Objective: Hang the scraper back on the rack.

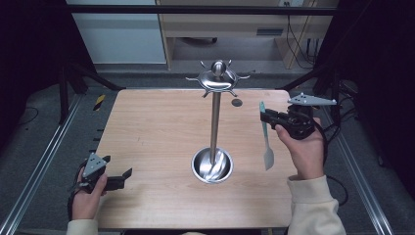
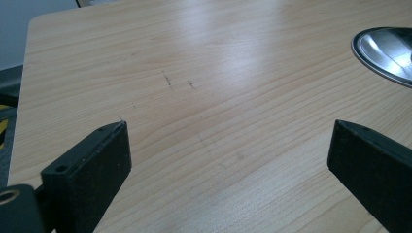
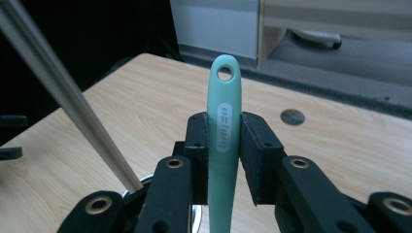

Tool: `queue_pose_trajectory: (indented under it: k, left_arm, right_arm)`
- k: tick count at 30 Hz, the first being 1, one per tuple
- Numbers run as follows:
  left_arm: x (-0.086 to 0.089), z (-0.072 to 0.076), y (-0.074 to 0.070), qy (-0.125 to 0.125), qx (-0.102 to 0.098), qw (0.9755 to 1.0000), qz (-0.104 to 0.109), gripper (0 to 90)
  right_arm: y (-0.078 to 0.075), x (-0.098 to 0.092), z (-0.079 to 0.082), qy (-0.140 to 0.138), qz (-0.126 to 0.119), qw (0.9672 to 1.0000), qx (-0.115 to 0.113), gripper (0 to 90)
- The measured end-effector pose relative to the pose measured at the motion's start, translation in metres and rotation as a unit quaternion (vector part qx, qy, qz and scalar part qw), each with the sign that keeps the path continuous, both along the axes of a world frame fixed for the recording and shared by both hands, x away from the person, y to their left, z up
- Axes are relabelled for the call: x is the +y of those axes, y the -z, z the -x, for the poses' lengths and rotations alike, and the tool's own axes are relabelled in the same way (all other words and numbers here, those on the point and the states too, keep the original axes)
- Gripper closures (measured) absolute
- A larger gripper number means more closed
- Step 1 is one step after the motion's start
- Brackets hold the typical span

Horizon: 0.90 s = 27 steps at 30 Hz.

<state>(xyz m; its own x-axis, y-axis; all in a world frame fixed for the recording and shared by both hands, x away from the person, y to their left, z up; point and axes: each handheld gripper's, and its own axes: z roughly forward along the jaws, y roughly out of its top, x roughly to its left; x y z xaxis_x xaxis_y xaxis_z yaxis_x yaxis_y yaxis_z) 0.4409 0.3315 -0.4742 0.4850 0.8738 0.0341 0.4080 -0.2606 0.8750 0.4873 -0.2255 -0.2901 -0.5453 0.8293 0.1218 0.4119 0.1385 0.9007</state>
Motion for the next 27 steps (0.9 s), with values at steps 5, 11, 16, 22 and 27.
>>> queue_pose_trajectory:
  k: [5, 11, 16, 22, 27]
  left_arm:
    - [0.002, 0.002, -0.001, -0.008, -0.008, 0.9999, 0.005, 1.9]
    - [0.010, 0.003, -0.004, -0.024, -0.013, 0.9995, 0.014, 1.9]
    - [0.019, 0.006, -0.007, -0.055, -0.024, 0.9978, 0.029, 2.0]
    - [0.021, 0.012, -0.012, -0.065, -0.037, 0.9967, 0.032, 2.1]
    - [0.027, 0.017, -0.015, -0.076, -0.042, 0.9951, 0.048, 2.2]
  right_arm:
    - [-0.015, 0.007, 0.014, -0.014, -0.008, 0.9994, -0.030, 74.2]
    - [-0.026, 0.011, 0.027, -0.026, -0.011, 0.9980, -0.057, 74.2]
    - [-0.030, 0.006, 0.032, -0.034, -0.021, 0.9969, -0.068, 74.2]
    - [-0.036, 0.004, 0.039, -0.030, -0.026, 0.9959, -0.081, 74.2]
    - [-0.041, 0.010, 0.044, -0.032, -0.032, 0.9949, -0.091, 74.2]
